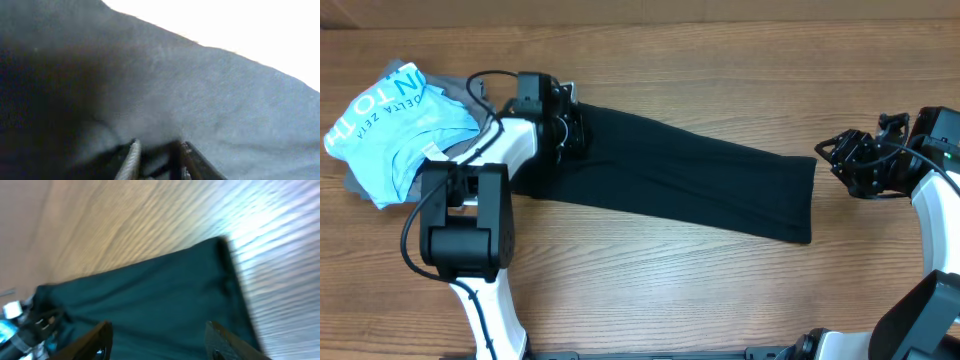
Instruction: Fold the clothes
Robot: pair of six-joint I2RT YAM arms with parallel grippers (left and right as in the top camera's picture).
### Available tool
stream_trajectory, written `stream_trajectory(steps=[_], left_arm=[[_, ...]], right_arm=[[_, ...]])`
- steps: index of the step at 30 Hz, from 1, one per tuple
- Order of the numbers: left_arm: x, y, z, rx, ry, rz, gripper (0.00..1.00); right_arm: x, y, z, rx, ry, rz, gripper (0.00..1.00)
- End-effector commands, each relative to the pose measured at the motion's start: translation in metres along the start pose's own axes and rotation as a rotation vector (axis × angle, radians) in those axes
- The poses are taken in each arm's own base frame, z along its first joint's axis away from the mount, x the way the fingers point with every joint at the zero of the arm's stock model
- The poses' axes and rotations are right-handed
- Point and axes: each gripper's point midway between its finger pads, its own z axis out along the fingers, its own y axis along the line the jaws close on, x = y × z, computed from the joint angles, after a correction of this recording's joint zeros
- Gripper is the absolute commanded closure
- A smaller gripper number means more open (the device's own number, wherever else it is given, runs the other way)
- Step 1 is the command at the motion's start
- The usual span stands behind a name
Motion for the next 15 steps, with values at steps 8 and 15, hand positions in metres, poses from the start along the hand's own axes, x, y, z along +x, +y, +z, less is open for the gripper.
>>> stream_trajectory(steps=[8,15], left_arm=[[-0.038,0.007,-0.076,-0.075,0.11,0.024,0.51],[-0.061,-0.011,-0.141,-0.081,0.102,0.036,0.5]], right_arm=[[0.013,-0.056,0.028,0.206,0.062,-0.055,0.27],[0.036,-0.062,0.077,0.067,0.23,-0.053,0.26]])
